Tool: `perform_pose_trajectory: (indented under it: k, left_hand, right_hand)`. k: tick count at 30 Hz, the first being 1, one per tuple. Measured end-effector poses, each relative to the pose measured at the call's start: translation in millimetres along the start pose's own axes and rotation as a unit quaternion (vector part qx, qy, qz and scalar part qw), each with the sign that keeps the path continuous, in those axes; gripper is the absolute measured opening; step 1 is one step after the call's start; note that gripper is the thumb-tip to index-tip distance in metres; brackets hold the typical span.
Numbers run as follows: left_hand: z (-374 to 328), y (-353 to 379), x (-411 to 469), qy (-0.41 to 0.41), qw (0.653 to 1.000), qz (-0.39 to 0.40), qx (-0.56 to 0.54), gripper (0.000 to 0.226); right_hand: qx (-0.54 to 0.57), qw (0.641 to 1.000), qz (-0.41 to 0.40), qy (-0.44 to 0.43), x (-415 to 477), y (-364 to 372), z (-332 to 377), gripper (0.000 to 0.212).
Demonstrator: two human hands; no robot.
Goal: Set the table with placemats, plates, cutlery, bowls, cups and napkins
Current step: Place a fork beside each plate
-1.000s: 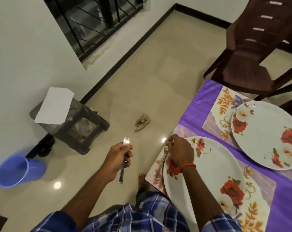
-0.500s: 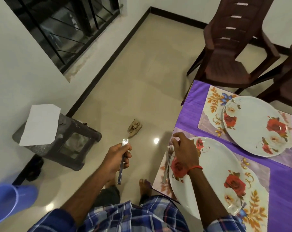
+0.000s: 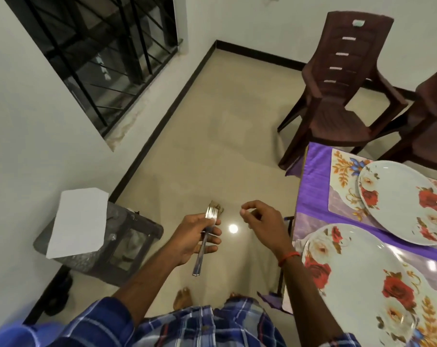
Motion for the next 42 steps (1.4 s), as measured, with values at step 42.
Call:
perform_pose_trajectory:
  k: [42]
  left_hand:
    - [-278,4,300,0.057,0.993,0.059,0.08,0.023]
  right_hand:
    - [0.35,0.907,-0.18,0.148,288,-89,33,0.017]
Point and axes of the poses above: each hand's wrist, its own x-axis towards the middle knuckle, its own y-axis out of the palm, z = x × y, the point moved 9 cm from there along x, towards the middle knuckle, and after that the axes turned 12 degrees about x, right-handed, at the moved point
